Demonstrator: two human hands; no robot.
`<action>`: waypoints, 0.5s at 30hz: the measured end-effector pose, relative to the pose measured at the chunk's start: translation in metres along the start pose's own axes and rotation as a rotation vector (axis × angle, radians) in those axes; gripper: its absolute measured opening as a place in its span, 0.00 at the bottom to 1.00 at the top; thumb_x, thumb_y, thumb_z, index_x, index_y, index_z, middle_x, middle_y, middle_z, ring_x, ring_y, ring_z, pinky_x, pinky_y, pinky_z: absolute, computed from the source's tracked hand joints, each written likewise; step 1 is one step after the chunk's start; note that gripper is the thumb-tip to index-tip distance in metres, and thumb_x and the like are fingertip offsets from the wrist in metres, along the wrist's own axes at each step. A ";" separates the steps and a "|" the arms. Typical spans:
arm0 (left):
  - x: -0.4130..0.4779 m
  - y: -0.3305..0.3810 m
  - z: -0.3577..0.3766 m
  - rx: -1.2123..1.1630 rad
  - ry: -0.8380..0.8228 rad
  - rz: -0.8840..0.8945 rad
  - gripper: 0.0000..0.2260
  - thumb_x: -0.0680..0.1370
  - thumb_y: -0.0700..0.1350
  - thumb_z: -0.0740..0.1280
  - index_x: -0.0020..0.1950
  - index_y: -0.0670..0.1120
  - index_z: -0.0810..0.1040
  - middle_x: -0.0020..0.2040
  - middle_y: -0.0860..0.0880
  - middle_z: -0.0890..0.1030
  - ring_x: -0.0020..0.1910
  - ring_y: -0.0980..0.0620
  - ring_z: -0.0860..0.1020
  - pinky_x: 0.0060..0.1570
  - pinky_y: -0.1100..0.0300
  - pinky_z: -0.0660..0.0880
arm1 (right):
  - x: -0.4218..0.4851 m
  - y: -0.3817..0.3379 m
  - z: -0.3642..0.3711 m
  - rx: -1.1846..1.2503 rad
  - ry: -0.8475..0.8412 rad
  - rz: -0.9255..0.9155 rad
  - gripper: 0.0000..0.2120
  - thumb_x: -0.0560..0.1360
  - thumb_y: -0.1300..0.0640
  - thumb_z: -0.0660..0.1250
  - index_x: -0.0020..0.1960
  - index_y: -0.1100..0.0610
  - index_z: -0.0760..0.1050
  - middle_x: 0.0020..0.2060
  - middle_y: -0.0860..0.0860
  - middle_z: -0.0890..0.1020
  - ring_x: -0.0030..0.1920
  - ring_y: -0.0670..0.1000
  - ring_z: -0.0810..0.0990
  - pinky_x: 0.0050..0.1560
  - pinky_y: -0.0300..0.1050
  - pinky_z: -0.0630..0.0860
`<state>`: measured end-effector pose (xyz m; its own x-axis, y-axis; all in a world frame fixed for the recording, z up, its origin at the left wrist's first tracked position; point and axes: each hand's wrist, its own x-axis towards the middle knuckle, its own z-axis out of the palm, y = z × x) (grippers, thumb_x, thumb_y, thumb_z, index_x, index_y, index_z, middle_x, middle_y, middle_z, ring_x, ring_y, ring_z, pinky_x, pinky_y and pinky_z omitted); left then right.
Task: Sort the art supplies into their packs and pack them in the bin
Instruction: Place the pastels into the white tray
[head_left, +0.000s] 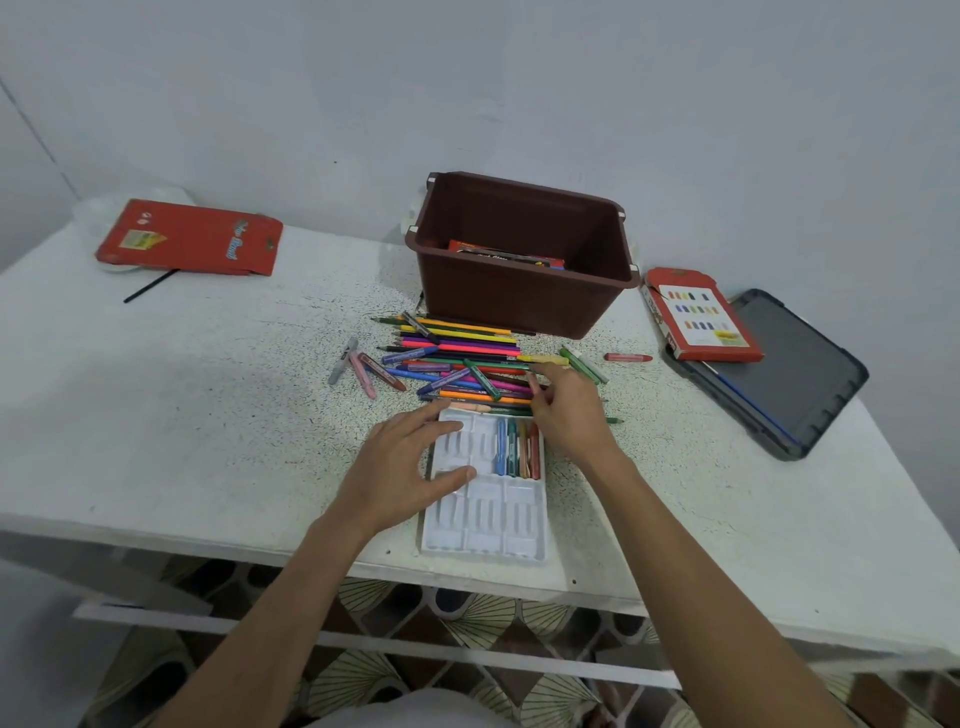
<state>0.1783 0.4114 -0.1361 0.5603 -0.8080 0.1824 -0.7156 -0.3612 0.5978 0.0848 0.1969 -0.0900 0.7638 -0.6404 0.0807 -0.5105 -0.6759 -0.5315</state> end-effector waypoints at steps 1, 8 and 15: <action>0.000 0.000 0.000 -0.001 0.001 0.001 0.33 0.70 0.73 0.59 0.69 0.55 0.74 0.75 0.59 0.64 0.72 0.55 0.65 0.71 0.47 0.60 | -0.003 -0.003 -0.004 0.043 -0.012 0.009 0.15 0.80 0.58 0.63 0.66 0.54 0.75 0.44 0.54 0.83 0.39 0.48 0.82 0.35 0.32 0.74; 0.001 0.000 0.000 0.007 -0.003 0.000 0.33 0.70 0.72 0.60 0.69 0.55 0.74 0.76 0.60 0.64 0.72 0.55 0.65 0.71 0.47 0.61 | -0.040 -0.028 -0.013 0.345 -0.175 0.061 0.12 0.76 0.61 0.68 0.57 0.49 0.74 0.39 0.55 0.82 0.39 0.54 0.81 0.37 0.50 0.78; 0.000 0.000 0.000 0.011 0.004 0.011 0.32 0.71 0.71 0.61 0.68 0.55 0.74 0.75 0.60 0.64 0.72 0.56 0.65 0.70 0.49 0.60 | -0.057 -0.032 0.003 0.145 -0.174 -0.109 0.02 0.78 0.60 0.67 0.50 0.56 0.77 0.28 0.42 0.78 0.32 0.37 0.76 0.33 0.30 0.67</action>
<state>0.1780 0.4108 -0.1362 0.5540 -0.8102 0.1916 -0.7263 -0.3578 0.5870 0.0584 0.2560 -0.0802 0.8744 -0.4853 0.0047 -0.3686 -0.6704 -0.6439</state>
